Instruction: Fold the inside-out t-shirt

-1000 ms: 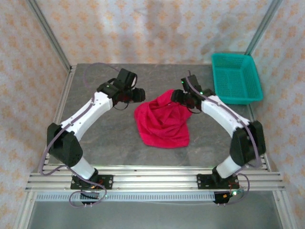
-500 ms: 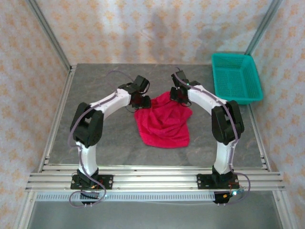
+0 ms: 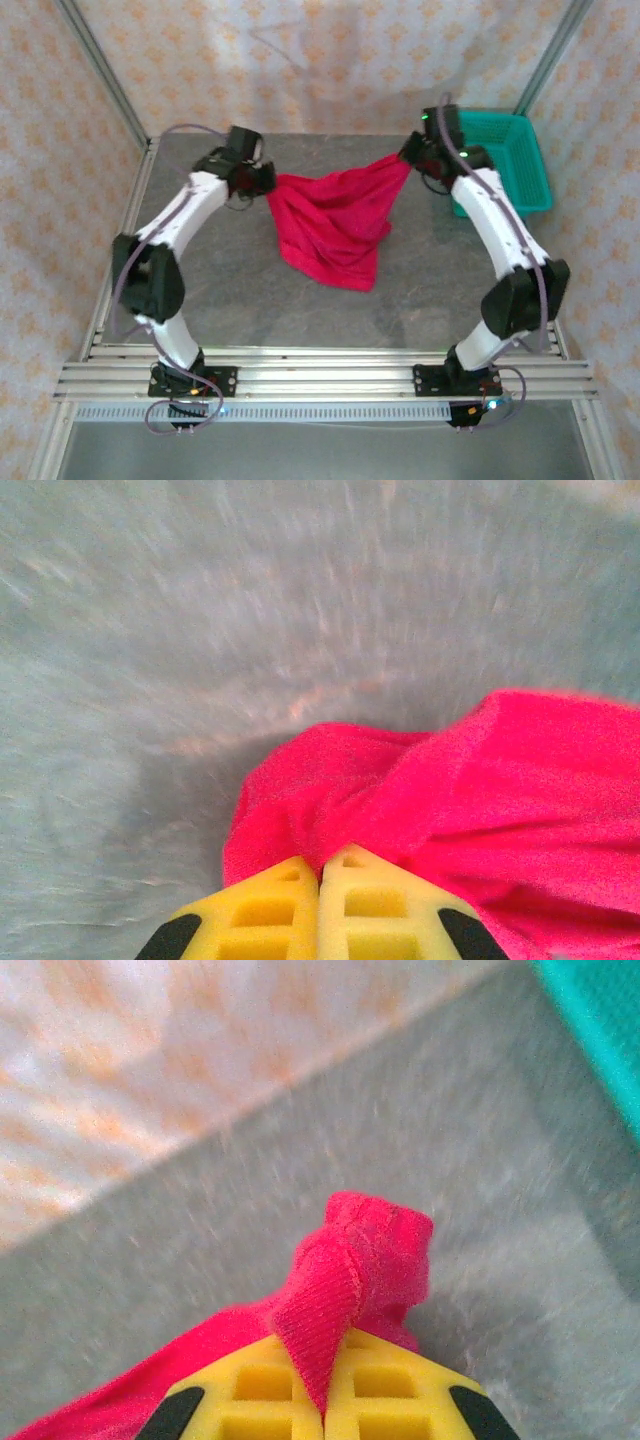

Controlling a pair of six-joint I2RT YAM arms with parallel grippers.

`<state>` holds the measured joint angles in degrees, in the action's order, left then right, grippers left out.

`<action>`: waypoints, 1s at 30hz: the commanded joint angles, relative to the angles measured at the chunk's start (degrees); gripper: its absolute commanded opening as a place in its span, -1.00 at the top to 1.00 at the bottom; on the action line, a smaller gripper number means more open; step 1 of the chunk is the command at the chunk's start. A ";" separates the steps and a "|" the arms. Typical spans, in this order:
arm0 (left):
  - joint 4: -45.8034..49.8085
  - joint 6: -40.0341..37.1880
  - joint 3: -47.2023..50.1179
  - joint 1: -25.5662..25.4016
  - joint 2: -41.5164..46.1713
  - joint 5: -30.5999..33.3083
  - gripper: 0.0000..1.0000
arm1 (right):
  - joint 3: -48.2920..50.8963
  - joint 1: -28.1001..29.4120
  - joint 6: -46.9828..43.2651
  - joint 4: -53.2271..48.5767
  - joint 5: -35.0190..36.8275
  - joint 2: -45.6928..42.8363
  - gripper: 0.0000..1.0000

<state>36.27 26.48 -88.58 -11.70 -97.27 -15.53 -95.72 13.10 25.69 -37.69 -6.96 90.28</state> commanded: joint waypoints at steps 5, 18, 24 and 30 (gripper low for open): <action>1.70 -4.07 8.82 4.74 13.54 9.46 1.00 | 4.81 -0.14 0.08 -2.37 0.70 -11.48 1.00; -6.22 -13.93 20.33 -9.81 16.34 6.82 0.04 | 27.34 0.60 3.13 4.65 -12.64 -15.65 1.00; -18.68 -15.21 24.77 -20.07 15.20 -4.43 -0.09 | 27.84 0.50 2.12 1.48 -7.60 -15.18 1.00; -8.26 -9.90 24.15 -14.86 15.63 6.88 -0.10 | 27.59 -0.59 -2.63 -8.16 9.92 -13.42 -0.06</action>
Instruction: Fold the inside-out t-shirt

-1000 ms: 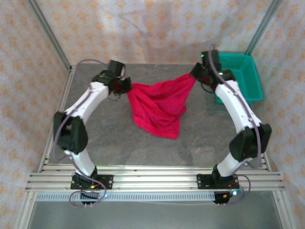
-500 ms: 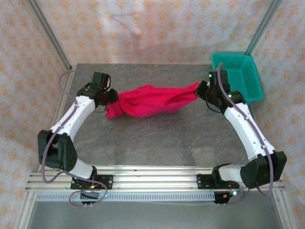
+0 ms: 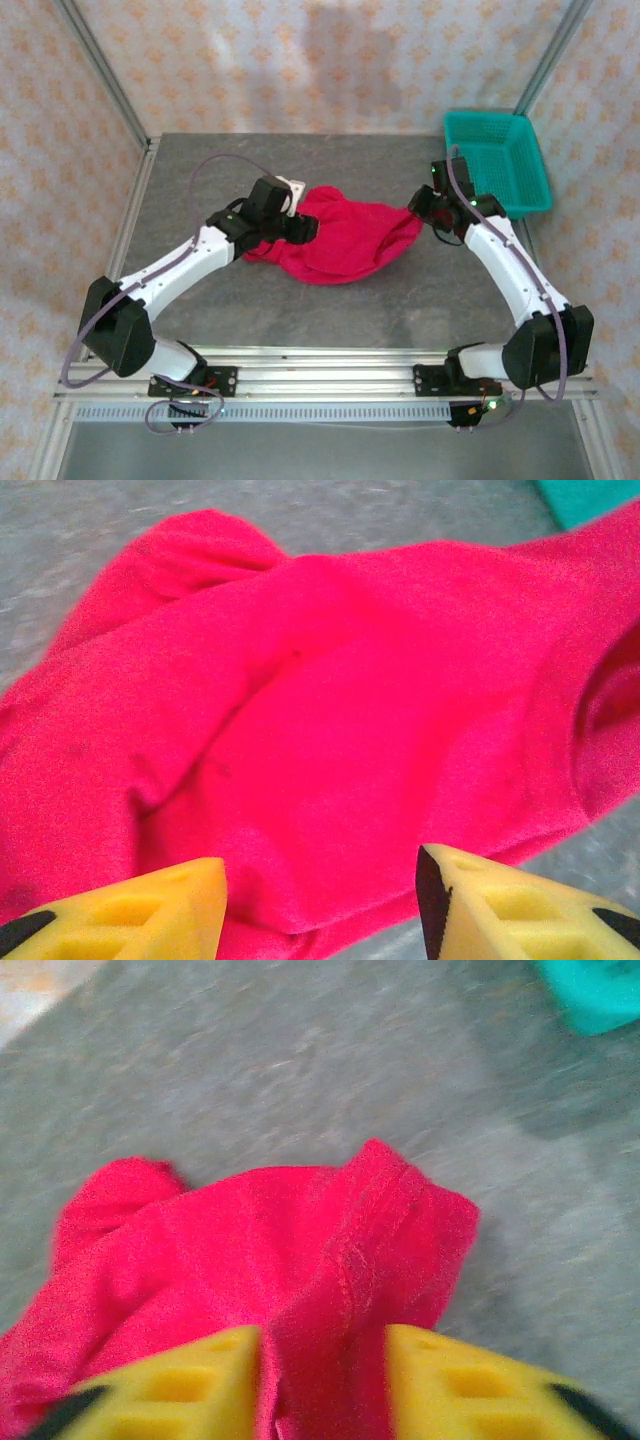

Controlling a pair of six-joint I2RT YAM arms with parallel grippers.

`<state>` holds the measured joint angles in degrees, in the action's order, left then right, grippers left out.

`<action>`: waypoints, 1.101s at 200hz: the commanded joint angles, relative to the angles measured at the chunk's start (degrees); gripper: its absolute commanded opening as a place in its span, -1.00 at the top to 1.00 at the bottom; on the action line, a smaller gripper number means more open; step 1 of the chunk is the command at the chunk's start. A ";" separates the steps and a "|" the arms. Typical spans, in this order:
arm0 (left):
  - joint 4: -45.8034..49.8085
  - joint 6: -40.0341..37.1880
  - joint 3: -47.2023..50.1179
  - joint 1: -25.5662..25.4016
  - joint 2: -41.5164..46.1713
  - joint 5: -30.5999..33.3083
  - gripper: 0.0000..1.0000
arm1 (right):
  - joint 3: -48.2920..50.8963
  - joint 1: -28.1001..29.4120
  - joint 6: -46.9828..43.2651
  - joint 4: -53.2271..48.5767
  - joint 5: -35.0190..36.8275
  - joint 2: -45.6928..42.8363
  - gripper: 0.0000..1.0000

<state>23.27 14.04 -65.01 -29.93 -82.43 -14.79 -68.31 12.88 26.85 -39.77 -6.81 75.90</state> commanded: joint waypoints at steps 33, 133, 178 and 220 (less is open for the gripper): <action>14.34 9.29 1.62 11.48 1.11 11.51 -0.13 | 5.35 9.08 -1.32 -7.43 7.60 -0.52 -0.19; 1.06 13.86 14.32 23.36 -4.44 0.92 -0.14 | 20.53 17.62 10.81 12.32 -8.63 6.57 -0.06; -8.00 18.10 14.73 24.57 -9.96 -5.57 -0.12 | 20.63 17.90 12.15 17.44 -8.93 12.76 0.17; -10.26 19.28 11.91 24.81 -13.00 -8.29 0.83 | 16.83 17.81 11.48 13.60 -6.38 11.72 1.00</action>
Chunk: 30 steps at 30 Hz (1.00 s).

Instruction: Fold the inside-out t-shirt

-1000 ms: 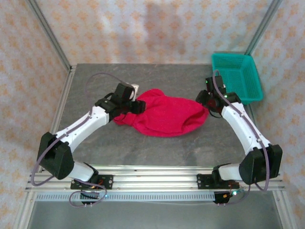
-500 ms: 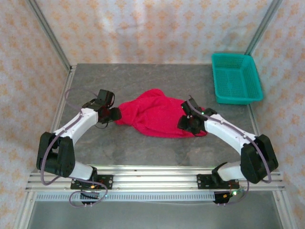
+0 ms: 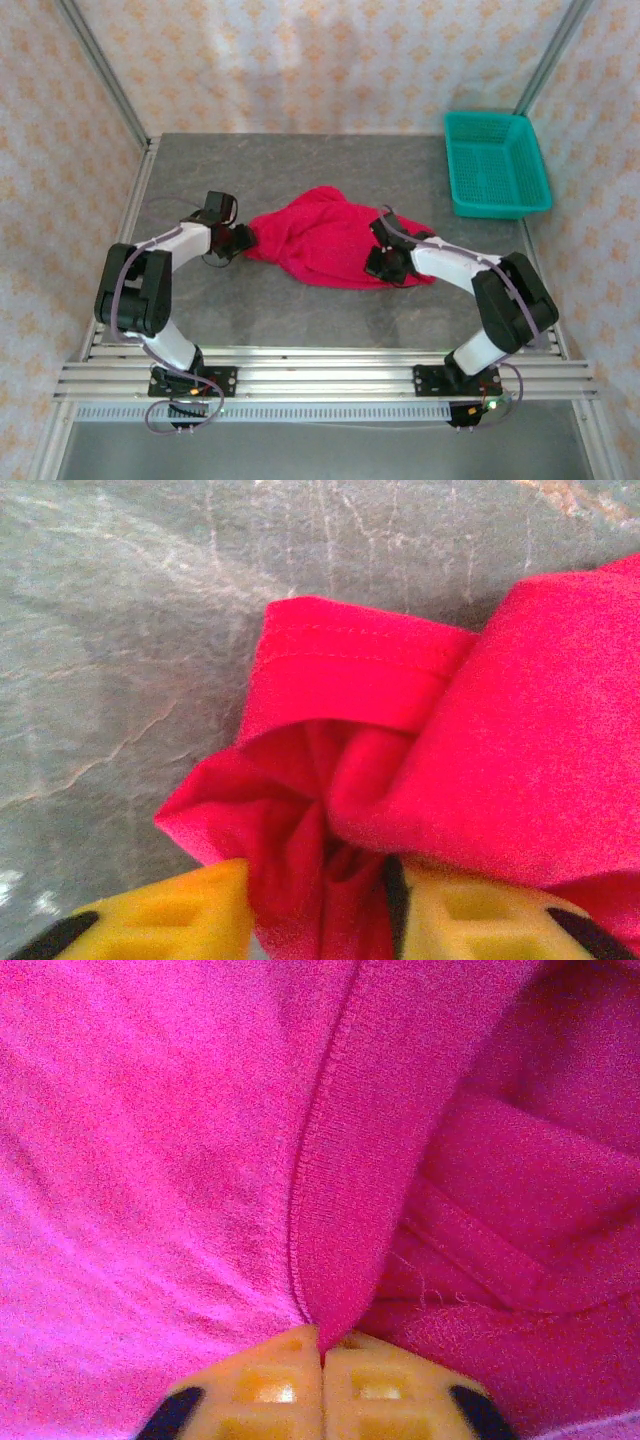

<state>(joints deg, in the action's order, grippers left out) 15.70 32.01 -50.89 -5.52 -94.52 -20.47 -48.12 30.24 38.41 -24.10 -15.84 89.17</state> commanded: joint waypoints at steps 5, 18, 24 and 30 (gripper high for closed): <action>5.30 -0.69 -7.57 3.88 3.32 -1.70 1.00 | -12.09 -1.67 -5.55 -11.91 6.24 -7.21 1.00; 15.28 5.26 -28.77 19.27 16.82 -8.51 1.00 | -48.55 -18.57 -16.27 -30.09 4.34 -14.11 1.00; 21.70 3.77 -38.53 19.25 20.42 -8.86 1.00 | -57.70 -18.55 -16.42 -33.14 2.01 -15.07 1.00; 23.30 0.96 -37.01 19.15 27.14 -6.98 1.00 | -50.22 -18.59 -15.04 -31.00 -1.23 -21.04 1.00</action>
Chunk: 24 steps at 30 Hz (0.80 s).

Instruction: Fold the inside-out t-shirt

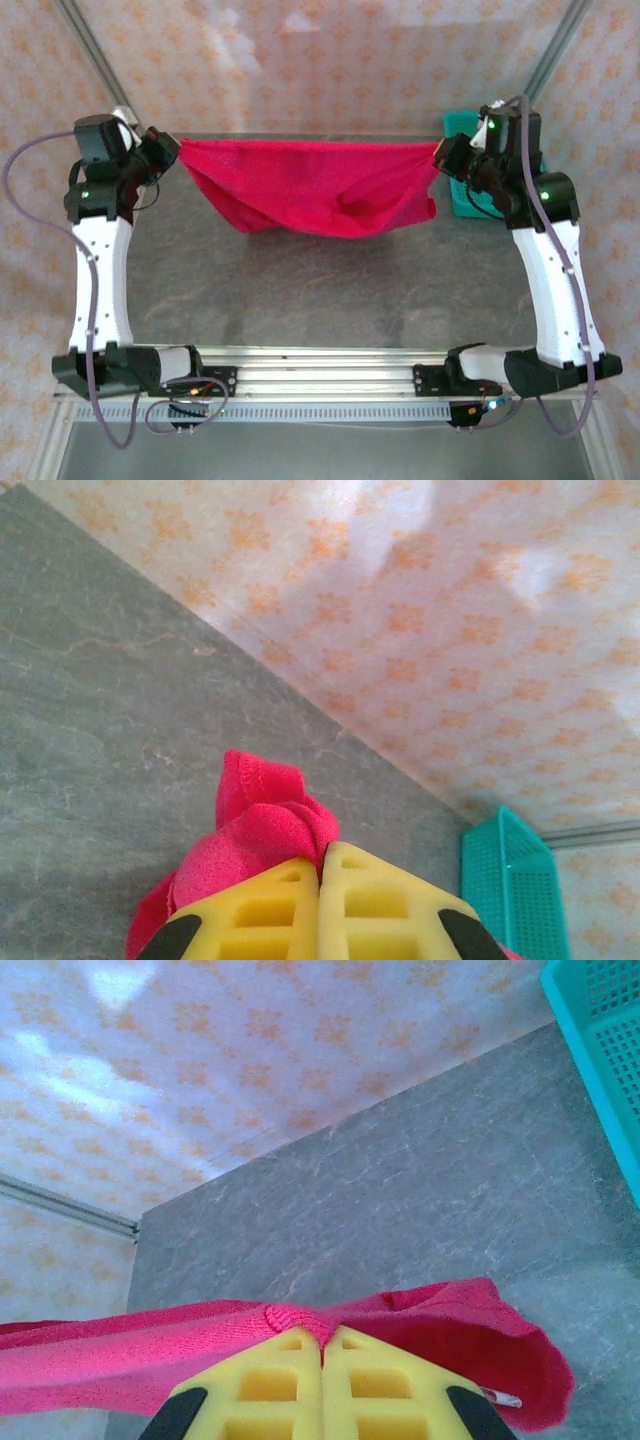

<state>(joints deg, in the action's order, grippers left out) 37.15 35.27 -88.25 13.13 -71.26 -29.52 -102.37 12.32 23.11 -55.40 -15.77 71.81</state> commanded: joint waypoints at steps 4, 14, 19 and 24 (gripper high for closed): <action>0.53 -4.33 9.80 -1.23 2.89 6.33 1.00 | 17.84 -0.63 1.96 7.05 -1.07 -5.07 1.00; -1.92 -8.54 19.50 -10.81 -11.37 24.39 0.26 | 35.42 -0.54 4.73 24.64 -6.36 10.64 1.00; -2.72 -14.99 18.11 -22.98 -3.38 33.18 -0.12 | 35.13 -0.45 4.09 25.55 -7.70 14.51 1.00; -14.55 -21.87 23.85 -38.30 -2.55 13.78 -0.38 | 34.75 -0.45 3.76 25.91 -7.26 16.05 1.00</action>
<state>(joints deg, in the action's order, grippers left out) 29.34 19.86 -67.51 -19.38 -72.31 -7.35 -66.00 12.16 27.18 -31.38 -22.92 86.78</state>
